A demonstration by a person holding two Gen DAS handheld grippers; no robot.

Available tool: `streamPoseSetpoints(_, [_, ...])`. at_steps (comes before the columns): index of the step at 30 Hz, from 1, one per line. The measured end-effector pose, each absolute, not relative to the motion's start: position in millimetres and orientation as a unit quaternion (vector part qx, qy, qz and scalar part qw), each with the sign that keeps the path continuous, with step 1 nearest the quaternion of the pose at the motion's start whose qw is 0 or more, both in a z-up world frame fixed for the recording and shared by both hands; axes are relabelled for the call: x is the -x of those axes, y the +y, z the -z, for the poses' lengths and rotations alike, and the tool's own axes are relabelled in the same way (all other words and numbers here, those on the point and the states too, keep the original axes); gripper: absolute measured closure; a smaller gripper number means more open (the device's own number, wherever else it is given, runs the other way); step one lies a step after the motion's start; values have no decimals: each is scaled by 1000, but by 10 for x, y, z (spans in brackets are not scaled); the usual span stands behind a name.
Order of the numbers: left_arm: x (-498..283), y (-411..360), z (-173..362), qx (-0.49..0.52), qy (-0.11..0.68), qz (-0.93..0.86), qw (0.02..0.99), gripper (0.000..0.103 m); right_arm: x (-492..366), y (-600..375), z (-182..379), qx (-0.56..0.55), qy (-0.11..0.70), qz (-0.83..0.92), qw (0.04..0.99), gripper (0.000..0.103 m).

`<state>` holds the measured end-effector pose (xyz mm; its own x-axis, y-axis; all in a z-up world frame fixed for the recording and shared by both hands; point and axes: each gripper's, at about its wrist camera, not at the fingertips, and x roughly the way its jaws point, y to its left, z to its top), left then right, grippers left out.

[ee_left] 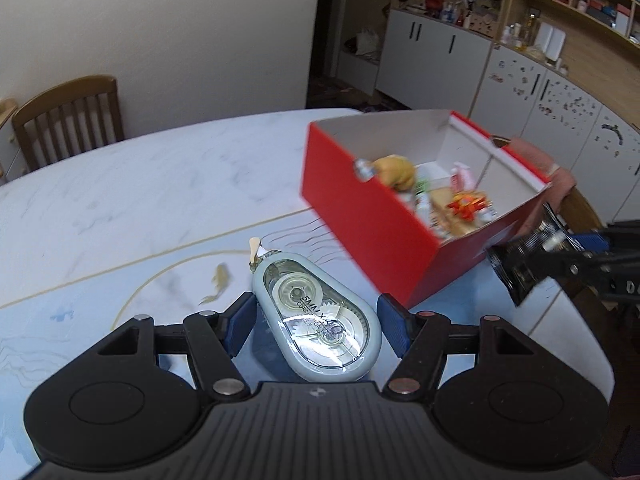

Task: Organize objects
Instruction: 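Carry the tape dispenser and snack packet over the red shoebox with both tools, then open both tools to drop the dispenser and snack packet into the box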

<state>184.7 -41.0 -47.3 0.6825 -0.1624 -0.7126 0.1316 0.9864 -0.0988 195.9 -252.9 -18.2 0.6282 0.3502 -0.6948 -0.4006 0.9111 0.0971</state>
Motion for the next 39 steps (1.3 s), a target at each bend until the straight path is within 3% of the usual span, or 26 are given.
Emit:
streamPoseSetpoints(18, [-2480, -1327, 153, -40, 356, 122, 926, 37, -2765, -3072, -9, 24, 346, -195, 917, 69])
streamPoseSetpoints(39, [-3506, -1861, 581, -94, 387, 154, 904, 37, -3435, -3191, 445, 28, 408, -213, 887, 69])
